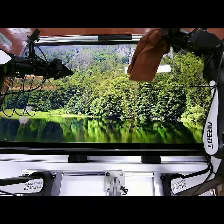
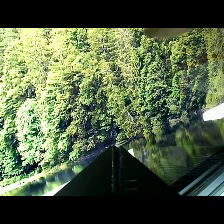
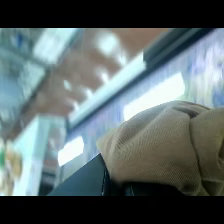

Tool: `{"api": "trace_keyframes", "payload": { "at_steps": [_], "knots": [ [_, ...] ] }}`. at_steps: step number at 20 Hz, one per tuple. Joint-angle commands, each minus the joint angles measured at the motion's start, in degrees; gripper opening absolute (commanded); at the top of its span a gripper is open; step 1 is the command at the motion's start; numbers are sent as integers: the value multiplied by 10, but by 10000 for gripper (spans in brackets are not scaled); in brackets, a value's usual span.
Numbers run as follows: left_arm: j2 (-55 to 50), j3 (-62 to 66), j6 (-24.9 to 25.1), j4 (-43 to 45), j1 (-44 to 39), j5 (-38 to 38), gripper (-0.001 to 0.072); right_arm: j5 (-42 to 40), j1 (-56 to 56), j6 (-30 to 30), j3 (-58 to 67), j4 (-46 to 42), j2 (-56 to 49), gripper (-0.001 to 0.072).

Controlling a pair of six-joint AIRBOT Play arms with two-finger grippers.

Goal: Fold the shirts.

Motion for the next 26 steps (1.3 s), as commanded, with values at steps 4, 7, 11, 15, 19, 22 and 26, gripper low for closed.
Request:
{"api": "trace_keyframes", "payload": {
  "at_steps": [4,7,11,15,19,22,26],
  "knots": [
    [0,0,0,0,-1,-16,33,156,-72,-7,39,-56,-63,69],
    [0,0,0,-1,-2,-43,33,139,-131,-24,38,-175,-76,70],
    [-1,0,0,0,-12,-39,33,-8,-189,-23,38,-194,-131,70],
    [-1,0,1,0,-15,-45,33,-184,-201,-21,37,-247,-149,70],
    [-1,0,1,0,-15,-45,33,-328,-201,24,37,-332,-109,70],
    [-1,0,0,0,-15,-46,33,-423,-200,32,37,-353,-75,70],
    [-1,0,1,0,-15,-46,33,-578,-195,37,37,-415,-37,70]
  ]
}}
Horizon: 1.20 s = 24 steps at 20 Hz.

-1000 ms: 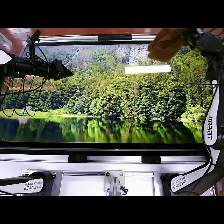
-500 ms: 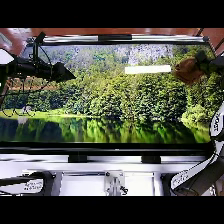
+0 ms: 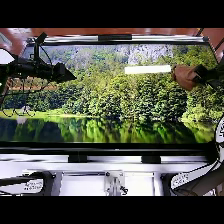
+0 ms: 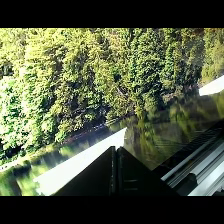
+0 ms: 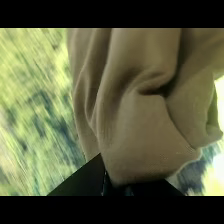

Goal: Fold the shirts.

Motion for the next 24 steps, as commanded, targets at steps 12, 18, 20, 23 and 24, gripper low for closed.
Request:
{"api": "trace_keyframes", "payload": {
  "at_steps": [12,18,20,23,24],
  "knots": [
    [0,0,6,0,0,0,34,-134,17,135,-218,-100,24,221],
    [0,0,6,0,0,0,34,-214,4,109,-189,-185,110,513],
    [0,0,7,0,0,0,33,-214,-17,87,-132,-232,150,513],
    [0,2,21,25,-11,2,31,-46,-11,8,-38,-172,209,513],
    [-1,8,15,82,-26,1,29,44,11,-2,-28,-142,228,513]
  ]
}}
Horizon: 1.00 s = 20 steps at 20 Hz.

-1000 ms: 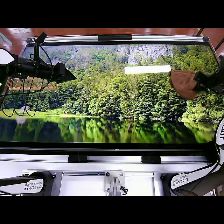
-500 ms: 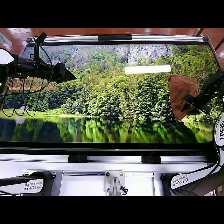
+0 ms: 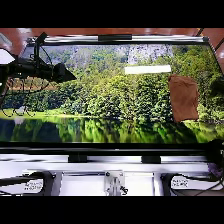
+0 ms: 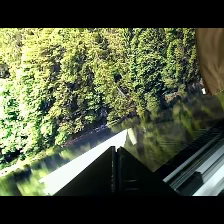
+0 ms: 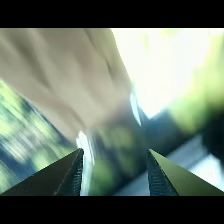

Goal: Fold the shirts.

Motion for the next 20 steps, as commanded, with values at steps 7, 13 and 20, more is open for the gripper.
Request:
{"api": "trace_keyframes", "payload": {
  "at_steps": [7,13,20],
  "knots": [
    [-11,38,-162,512,-146,-108,591,10,243,-50,57,88,-58,595],
    [-36,37,-164,511,-139,-174,600,-52,298,-64,57,79,-110,594],
    [-36,37,-164,511,-139,-174,600,-43,297,-64,57,77,-109,594]
  ]
}}
